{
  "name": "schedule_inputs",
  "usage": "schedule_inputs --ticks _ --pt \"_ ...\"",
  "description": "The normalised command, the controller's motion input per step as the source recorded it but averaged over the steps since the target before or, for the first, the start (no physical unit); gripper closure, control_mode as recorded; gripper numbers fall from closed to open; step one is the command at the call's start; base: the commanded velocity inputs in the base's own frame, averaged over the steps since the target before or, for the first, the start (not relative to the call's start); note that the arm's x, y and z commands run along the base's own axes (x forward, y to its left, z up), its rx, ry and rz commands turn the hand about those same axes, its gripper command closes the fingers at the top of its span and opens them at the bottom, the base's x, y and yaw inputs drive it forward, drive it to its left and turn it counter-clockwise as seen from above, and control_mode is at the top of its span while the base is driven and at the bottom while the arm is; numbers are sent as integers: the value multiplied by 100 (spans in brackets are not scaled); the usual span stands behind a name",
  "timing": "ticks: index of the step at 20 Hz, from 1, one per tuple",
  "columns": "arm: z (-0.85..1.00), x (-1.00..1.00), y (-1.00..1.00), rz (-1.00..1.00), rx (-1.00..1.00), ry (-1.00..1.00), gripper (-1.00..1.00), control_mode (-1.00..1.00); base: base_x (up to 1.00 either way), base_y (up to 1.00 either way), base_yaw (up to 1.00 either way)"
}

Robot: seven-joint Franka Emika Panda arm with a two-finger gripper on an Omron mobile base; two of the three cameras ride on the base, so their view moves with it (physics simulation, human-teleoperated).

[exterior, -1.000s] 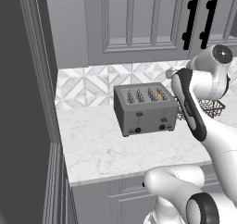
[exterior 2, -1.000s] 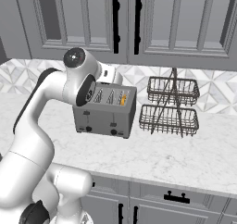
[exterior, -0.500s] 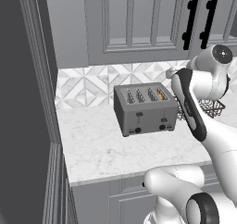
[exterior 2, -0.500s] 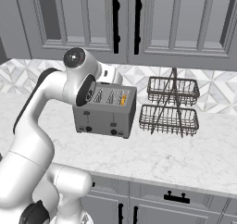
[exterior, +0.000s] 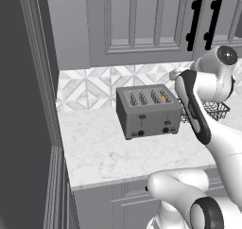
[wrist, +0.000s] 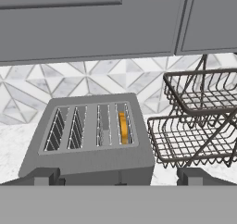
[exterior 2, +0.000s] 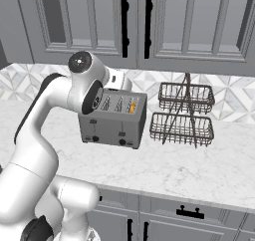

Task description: Start the toaster. Once the lever pops up, take the bread to the plate on the dining counter.

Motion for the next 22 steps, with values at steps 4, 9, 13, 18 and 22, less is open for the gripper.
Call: schedule_inputs --ticks 4,9,13,18,22 --pt "0 0 0 0 0 0 -100 -100 0 0 0" --pt "0 0 0 0 0 0 -100 -100 0 0 0" --pt "0 0 0 0 0 0 -100 -100 0 0 0" --pt "0 0 0 0 0 0 -100 -100 0 0 0" --pt "0 0 0 0 0 0 -100 -100 0 0 0"
